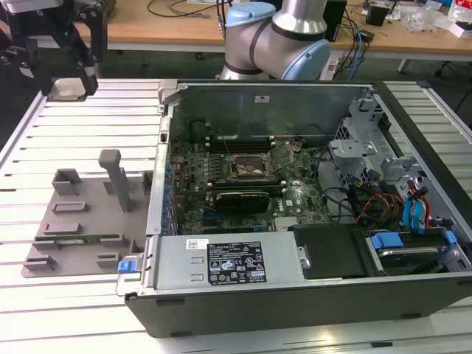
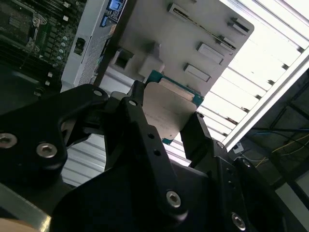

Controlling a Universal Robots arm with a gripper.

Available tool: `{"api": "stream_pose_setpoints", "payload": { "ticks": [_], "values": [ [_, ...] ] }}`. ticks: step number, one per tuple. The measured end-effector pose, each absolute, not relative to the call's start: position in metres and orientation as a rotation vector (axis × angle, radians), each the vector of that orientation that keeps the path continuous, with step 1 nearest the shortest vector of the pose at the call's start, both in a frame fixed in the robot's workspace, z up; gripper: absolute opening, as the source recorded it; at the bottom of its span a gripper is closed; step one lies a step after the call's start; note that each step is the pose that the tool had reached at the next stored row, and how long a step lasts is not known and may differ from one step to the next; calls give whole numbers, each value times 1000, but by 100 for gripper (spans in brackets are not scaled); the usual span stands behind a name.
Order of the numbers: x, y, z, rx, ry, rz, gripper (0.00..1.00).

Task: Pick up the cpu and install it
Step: 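Pick up the cpu and move it towards the insertion slot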

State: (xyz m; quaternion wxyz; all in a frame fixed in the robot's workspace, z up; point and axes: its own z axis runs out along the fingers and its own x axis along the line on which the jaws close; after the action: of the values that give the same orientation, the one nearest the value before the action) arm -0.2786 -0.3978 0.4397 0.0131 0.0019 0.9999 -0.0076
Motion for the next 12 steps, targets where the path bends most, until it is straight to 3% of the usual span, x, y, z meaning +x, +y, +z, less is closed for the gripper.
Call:
{"api": "stream_pose_setpoints", "payload": {
  "ticks": [12],
  "values": [
    [-240,-389,439,6,3115,-25,55]
  ]
}}
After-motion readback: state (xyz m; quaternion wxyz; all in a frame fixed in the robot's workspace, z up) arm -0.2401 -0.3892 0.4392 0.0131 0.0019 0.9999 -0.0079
